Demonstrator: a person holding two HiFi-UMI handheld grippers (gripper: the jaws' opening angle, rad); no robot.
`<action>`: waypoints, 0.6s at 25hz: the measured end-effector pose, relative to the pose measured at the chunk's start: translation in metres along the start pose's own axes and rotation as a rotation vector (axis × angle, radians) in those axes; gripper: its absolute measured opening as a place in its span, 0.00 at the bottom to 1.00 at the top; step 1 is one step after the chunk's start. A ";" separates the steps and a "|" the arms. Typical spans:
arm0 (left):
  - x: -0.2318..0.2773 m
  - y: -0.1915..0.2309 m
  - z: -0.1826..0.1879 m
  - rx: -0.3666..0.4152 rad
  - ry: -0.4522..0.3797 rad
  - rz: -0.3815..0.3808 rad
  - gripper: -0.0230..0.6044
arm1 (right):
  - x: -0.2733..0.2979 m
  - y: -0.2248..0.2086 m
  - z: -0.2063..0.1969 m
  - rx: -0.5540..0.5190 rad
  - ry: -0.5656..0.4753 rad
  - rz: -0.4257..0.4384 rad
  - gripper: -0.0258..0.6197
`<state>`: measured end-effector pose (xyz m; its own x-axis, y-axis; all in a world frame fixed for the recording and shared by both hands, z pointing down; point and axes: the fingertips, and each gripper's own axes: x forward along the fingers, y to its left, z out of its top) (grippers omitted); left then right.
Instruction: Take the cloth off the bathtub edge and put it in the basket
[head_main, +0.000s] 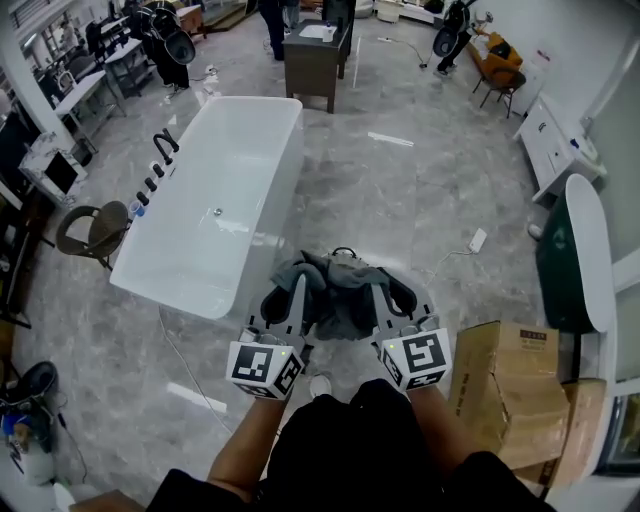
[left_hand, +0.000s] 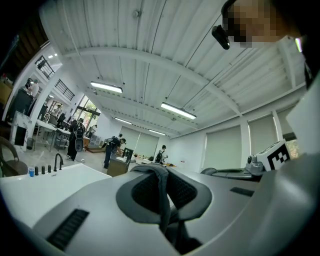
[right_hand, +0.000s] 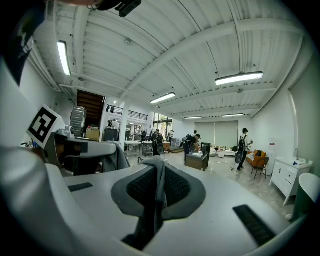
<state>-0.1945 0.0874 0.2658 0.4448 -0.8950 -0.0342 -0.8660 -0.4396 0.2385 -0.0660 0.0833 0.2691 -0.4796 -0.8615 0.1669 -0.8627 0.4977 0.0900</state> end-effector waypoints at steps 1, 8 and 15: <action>0.002 0.002 0.000 -0.013 0.001 -0.003 0.10 | 0.002 0.000 0.001 -0.006 0.004 0.002 0.10; 0.028 0.005 -0.002 -0.014 0.003 -0.016 0.10 | 0.016 -0.016 0.005 -0.013 -0.017 -0.002 0.10; 0.060 -0.010 0.001 0.015 -0.010 -0.020 0.10 | 0.022 -0.041 0.014 0.002 -0.044 0.023 0.10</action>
<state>-0.1595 0.0386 0.2600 0.4598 -0.8867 -0.0480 -0.8605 -0.4582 0.2227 -0.0435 0.0425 0.2552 -0.5062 -0.8533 0.1254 -0.8514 0.5176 0.0848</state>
